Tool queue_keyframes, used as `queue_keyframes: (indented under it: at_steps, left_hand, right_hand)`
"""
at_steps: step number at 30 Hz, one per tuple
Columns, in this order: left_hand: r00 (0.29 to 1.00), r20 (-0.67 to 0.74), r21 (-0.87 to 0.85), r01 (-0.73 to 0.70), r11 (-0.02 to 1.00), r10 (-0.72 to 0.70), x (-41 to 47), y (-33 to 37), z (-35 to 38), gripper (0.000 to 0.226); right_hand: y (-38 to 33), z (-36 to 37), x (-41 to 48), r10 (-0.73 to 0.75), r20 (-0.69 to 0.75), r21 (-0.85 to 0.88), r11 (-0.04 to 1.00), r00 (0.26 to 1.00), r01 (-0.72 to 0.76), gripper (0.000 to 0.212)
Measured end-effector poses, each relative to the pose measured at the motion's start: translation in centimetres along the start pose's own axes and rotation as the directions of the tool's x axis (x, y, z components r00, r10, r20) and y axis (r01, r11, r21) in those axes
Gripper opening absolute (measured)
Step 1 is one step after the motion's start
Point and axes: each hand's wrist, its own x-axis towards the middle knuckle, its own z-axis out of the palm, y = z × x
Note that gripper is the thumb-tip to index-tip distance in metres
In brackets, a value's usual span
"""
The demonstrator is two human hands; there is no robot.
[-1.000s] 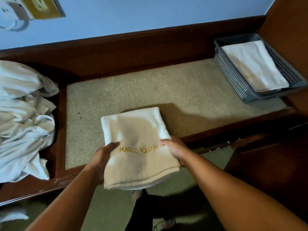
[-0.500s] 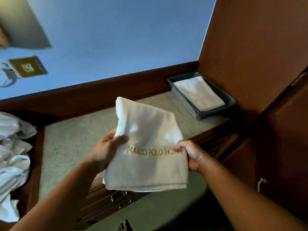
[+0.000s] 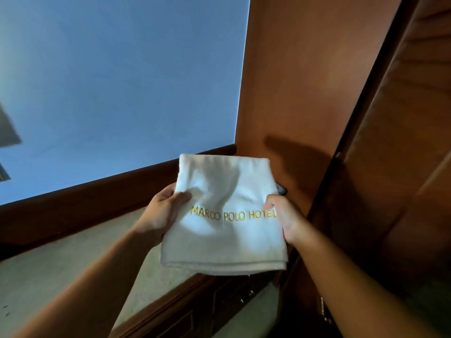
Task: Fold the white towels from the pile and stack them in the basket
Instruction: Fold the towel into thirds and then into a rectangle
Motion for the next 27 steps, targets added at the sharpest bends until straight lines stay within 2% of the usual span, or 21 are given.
queue_keyframes:
  at_steps: [4, 6, 10, 13, 16, 19, 21, 24, 27]
  left_hand:
    - [1.000, -0.027, -0.071, 0.001, 0.997, -0.002, 2.5, 0.9, 1.2, 0.009]
    - [1.000, -0.014, -0.118, 0.020, 0.993, -0.022, 3.7, 1.0, 1.3, 0.012]
    - [0.996, 0.043, -0.143, 0.088, 0.986, -0.083, 7.4, 0.7, 0.4, 0.029]
    - [0.971, 0.117, -0.175, 0.226, 0.958, -0.207, 10.2, 0.3, -0.8, 0.043]
    - [0.911, 0.247, -0.267, 0.392, 0.880, -0.331, 12.4, 0.0, -1.6, 0.049]
    - [0.890, 0.287, -0.214, 0.420, 0.882, -0.354, 15.6, -0.6, -2.0, 0.047]
    - [0.886, 0.304, -0.145, 0.406, 0.903, -0.350, 18.1, -1.4, -2.1, 0.042]
    - [0.890, 0.281, -0.062, 0.389, 0.919, -0.358, 20.9, -3.1, -1.6, 0.041]
    - [0.896, 0.276, -0.012, 0.366, 0.931, -0.348, 24.1, -5.2, -1.2, 0.046]
  right_hand:
    - [-2.5, 0.0, 0.6, -0.125, -0.049, 0.036, 0.991, 0.991, 0.127, 0.011]
    - [-3.3, 0.2, 1.7, -0.201, -0.088, 0.005, 0.979, 0.976, 0.202, 0.020]
    - [-5.5, 1.5, 4.5, -0.283, -0.068, -0.071, 0.958, 0.957, 0.278, 0.017]
    - [-6.3, 2.6, 7.4, -0.328, -0.019, -0.152, 0.935, 0.945, 0.321, 0.025]
    - [-5.8, 3.2, 10.6, -0.307, -0.010, -0.293, 0.911, 0.952, 0.291, 0.026]
    - [-5.5, 3.5, 13.0, -0.230, -0.065, -0.294, 0.935, 0.971, 0.201, 0.013]
    - [-5.1, 3.3, 15.3, -0.184, -0.119, -0.279, 0.949, 0.976, 0.145, 0.021]
    - [-3.5, 2.4, 18.7, -0.143, -0.141, -0.344, 0.935, 0.980, 0.087, 0.050]
    - [-2.6, 1.7, 21.9, -0.106, -0.156, -0.394, 0.918, 0.982, 0.037, 0.059]
